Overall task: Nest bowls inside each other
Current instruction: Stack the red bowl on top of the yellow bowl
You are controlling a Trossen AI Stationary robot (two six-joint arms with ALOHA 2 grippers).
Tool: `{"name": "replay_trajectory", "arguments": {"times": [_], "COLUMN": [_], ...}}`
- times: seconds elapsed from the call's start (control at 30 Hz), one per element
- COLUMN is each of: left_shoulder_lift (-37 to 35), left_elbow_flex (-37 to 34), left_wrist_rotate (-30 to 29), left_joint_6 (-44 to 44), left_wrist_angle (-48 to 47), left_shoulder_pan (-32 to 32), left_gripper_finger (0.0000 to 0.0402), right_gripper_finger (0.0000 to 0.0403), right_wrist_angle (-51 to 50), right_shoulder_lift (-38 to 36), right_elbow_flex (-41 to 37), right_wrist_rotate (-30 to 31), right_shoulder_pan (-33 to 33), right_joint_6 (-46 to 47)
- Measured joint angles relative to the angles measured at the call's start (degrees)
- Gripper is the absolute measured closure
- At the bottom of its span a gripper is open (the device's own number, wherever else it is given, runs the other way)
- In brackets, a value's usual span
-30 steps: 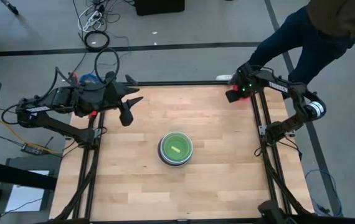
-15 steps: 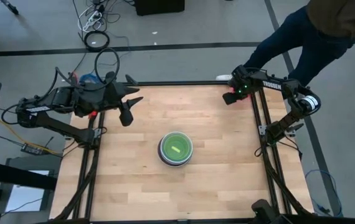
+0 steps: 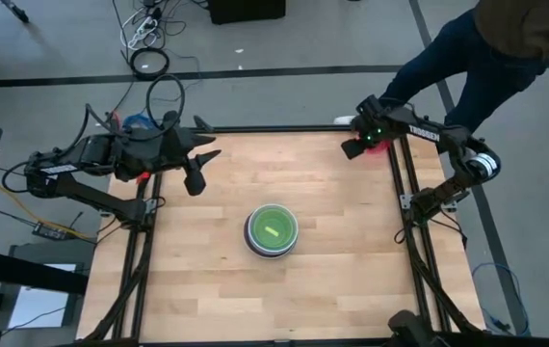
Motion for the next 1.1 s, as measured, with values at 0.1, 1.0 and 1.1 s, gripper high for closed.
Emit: {"name": "replay_trajectory", "arguments": {"times": [0.1,1.0,1.1], "left_shoulder_lift": [0.00,-0.04,-0.04], "left_elbow_flex": [0.00,0.00,0.00], "left_wrist_rotate": [0.00,1.44,1.55], "left_joint_6": [0.74,0.24,0.07], "left_wrist_angle": [0.02,0.04,0.04], "left_shoulder_pan": [0.00,-0.02,-0.02], "left_gripper_finger": [0.0249,0.0249,0.0249], "right_gripper_finger": [0.0234,0.0231,0.0232], "right_wrist_angle": [-2.44,-4.80,-5.16], "right_shoulder_lift": [-0.31,4.79,6.41], "right_elbow_flex": [2.71,3.67,3.67], "right_wrist_rotate": [2.71,5.34,5.47], "right_shoulder_pan": [0.09,-3.25,-3.31], "right_joint_6": [-0.27,1.47,1.90]}}
